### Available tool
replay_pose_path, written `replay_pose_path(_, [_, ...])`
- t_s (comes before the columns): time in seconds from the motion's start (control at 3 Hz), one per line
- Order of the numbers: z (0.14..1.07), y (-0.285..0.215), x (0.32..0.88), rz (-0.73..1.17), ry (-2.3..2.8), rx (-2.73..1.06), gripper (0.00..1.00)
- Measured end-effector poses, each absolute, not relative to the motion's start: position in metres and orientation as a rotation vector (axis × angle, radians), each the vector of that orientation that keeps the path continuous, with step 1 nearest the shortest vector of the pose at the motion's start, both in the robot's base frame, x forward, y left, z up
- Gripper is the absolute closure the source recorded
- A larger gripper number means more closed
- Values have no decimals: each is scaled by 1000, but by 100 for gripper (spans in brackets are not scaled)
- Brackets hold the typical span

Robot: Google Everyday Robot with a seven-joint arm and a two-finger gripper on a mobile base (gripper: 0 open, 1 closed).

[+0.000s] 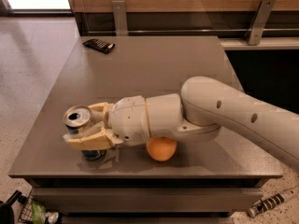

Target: Move redbull can near rxbar chocolate

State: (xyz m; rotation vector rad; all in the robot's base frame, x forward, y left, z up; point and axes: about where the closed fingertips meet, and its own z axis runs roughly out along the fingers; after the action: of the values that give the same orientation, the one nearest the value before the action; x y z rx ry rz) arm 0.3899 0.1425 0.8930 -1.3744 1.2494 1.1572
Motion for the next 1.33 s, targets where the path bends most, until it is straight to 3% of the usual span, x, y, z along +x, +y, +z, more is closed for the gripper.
replay_pose_path(0.67, [905, 133, 421, 1173, 1261, -1356, 100])
replay_pose_path(1.33, [939, 116, 554, 1214, 1364, -1320, 100])
